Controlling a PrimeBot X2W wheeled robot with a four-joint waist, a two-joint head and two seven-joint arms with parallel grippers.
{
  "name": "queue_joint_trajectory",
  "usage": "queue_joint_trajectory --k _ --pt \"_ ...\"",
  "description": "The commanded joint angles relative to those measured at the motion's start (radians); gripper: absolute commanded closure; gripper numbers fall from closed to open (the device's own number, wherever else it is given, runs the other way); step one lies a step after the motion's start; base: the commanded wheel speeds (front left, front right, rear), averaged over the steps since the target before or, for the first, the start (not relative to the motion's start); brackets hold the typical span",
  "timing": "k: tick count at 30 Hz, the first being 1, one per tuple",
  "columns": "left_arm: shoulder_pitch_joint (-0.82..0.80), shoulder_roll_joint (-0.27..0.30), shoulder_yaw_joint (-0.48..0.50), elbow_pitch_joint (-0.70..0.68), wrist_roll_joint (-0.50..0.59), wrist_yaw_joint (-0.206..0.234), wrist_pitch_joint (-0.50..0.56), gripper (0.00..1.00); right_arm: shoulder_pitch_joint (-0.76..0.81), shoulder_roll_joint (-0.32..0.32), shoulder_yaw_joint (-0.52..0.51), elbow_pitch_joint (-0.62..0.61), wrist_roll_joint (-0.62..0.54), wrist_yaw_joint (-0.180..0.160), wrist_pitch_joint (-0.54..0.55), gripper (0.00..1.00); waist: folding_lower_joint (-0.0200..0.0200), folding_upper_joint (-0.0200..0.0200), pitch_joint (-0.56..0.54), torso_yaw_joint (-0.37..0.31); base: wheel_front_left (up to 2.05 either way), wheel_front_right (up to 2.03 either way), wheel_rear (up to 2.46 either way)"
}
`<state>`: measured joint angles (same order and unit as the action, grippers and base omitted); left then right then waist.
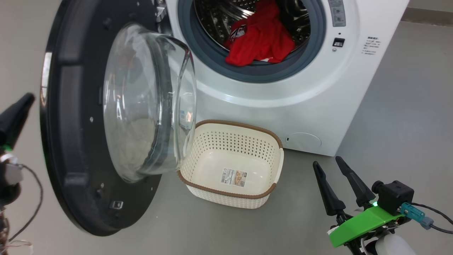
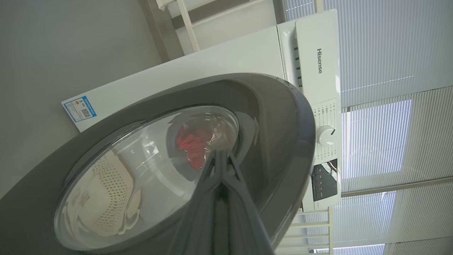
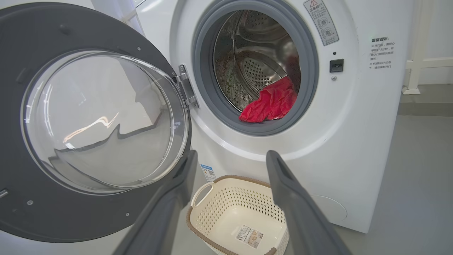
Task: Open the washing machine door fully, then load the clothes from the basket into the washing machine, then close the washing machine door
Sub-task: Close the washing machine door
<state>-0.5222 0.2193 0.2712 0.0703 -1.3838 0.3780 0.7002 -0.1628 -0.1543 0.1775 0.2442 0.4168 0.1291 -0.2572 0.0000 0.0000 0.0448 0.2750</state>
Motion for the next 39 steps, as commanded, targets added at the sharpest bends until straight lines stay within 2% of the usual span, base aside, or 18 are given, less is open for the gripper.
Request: queue_joint_trajectory --k 1,8,19,30,39 --pt "-0.018 0.038 0.020 -0.037 -0.009 0.006 0.009 1.00 -0.017 0.002 0.017 -0.025 0.004 0.002 -0.005 0.00 0.0000 0.0000 0.000 -0.006 0.00 0.00 0.00" --pt "0.018 0.008 -0.021 -0.136 -0.012 0.056 0.043 1.00 -0.018 0.003 0.013 -0.028 0.001 0.002 -0.005 0.00 0.0000 0.0000 0.007 -0.031 0.00 0.00 0.00" --pt "0.045 -0.025 -0.065 -0.224 -0.011 0.094 0.065 1.00 -0.021 0.005 0.018 -0.027 0.002 0.002 -0.005 0.00 0.0000 0.0000 0.004 -0.089 0.00 0.00 0.00" --pt "0.050 -0.054 -0.107 -0.251 0.001 0.095 0.064 1.00 -0.017 0.001 0.023 -0.028 0.004 0.002 -0.005 0.00 0.0000 0.0000 -0.004 -0.179 0.00 0.00 0.00" --pt "0.030 -0.072 -0.129 -0.237 0.012 0.073 0.049 1.00 -0.017 0.002 0.025 -0.031 0.002 0.002 -0.005 0.00 0.0000 0.0000 0.009 -0.282 0.00 0.00 0.00"
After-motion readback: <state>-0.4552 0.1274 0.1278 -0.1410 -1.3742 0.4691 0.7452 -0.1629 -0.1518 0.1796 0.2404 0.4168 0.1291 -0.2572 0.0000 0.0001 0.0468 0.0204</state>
